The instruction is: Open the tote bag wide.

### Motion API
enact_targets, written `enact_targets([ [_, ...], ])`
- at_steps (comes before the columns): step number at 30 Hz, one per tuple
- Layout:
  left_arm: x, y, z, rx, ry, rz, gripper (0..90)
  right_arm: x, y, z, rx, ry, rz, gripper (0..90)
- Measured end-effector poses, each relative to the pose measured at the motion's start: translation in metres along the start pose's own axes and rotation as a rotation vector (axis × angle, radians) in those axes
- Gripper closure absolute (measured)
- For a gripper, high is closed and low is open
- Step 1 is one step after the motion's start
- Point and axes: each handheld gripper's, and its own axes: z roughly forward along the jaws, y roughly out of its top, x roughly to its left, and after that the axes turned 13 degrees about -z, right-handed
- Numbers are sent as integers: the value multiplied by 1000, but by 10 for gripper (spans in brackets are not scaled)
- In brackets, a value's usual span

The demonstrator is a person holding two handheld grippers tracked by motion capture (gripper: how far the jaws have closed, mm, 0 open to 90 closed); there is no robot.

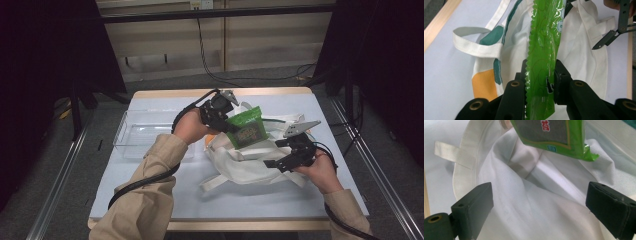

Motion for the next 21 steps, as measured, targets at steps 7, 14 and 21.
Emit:
enact_targets([
  [7,-1,8,-9,19,4,9,752,0,-3,-3,10,2,6,66],
  [14,-3,15,-15,33,6,10,754,1,3,-4,-6,-10,-16,51],
  [21,-3,18,-24,37,7,6,755,0,3,-3,8,-4,-26,49],
])
